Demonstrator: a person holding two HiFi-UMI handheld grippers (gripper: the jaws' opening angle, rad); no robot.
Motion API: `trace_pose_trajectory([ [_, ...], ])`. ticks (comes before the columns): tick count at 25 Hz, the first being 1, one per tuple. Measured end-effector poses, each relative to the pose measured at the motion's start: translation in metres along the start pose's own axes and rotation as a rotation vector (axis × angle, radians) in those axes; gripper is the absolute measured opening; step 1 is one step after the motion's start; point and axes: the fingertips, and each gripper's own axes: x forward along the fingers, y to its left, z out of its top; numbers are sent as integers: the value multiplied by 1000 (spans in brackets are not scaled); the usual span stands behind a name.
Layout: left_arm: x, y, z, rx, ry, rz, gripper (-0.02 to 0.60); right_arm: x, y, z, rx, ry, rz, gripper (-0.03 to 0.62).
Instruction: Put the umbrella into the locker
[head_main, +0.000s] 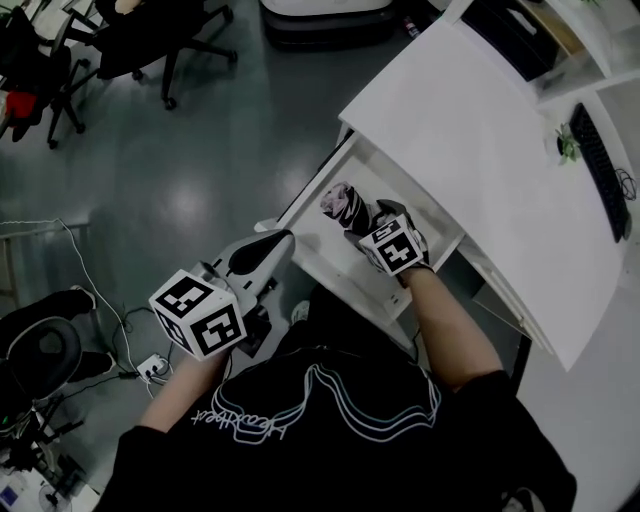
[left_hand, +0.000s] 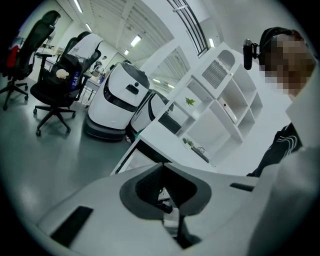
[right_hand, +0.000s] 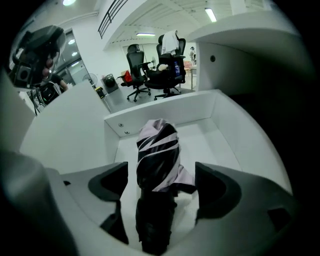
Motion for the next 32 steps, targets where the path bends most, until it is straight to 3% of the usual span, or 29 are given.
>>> trace_pose_trajectory([
  [5,5,-12,3,0,-9,-39,5,-49,-3,22,96,-143,-25,396],
  [8,3,-19,5,3,-17,-52,6,-94,-2,46,178,-283,-47,312],
  [16,-11,-69,25,62,-49,-127,6,-246,36,107,331,-714,24,133],
  [17,-14,-78,31,82,-56,-142,6,-263,41,114,333,-757,30,112],
  [19,-24,-95,41,118,-67,-169,6,-294,55,125,326,-826,50,4],
  [25,-50,-148,59,172,-96,-285,6,-367,102,134,175,-946,82,3],
  [32,-72,-213,86,334,-170,-397,6,-420,140,134,61,-1007,70,3],
])
